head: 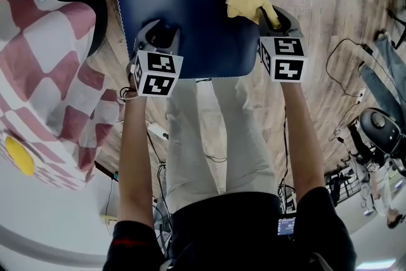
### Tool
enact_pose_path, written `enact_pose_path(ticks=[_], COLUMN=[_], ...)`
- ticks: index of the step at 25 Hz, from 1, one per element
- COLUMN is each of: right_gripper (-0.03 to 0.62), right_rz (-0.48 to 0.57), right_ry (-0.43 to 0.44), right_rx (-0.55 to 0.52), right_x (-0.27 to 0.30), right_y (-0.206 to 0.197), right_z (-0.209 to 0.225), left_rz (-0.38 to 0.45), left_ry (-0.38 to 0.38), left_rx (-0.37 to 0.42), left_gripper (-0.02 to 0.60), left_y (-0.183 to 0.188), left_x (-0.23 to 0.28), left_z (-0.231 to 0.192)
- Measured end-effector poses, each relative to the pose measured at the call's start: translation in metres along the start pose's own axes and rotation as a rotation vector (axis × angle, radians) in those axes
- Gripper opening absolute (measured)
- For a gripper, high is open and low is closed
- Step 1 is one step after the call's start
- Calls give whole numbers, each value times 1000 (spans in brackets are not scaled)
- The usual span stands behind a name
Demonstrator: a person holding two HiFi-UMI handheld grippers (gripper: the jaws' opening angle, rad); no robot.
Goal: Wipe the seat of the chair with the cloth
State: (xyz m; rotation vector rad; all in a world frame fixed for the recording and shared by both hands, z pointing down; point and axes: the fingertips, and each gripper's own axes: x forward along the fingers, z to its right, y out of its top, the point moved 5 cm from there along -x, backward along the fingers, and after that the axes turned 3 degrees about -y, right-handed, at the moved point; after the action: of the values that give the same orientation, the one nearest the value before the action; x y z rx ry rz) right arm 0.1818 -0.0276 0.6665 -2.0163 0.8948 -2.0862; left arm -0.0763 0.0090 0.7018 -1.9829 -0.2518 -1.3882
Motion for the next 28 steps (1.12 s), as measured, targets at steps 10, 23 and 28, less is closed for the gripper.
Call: enact_pose_path(ticks=[10, 23, 28], right_gripper=[78, 77, 77], right_rz=[-10, 19, 40], right_ry=[-6, 4, 37], right_rx=[11, -6, -21], right_x=[-1, 9, 15], right_y=[1, 22, 35], right_z=[-12, -43, -66], left_rz=[10, 50, 55], left_ry=[3, -1, -2], left_rx=[3, -3, -5], left_gripper=[170, 169, 170], left_y=[-1, -1, -1], left_x=[-1, -2, -2], left_z=[1, 1, 2])
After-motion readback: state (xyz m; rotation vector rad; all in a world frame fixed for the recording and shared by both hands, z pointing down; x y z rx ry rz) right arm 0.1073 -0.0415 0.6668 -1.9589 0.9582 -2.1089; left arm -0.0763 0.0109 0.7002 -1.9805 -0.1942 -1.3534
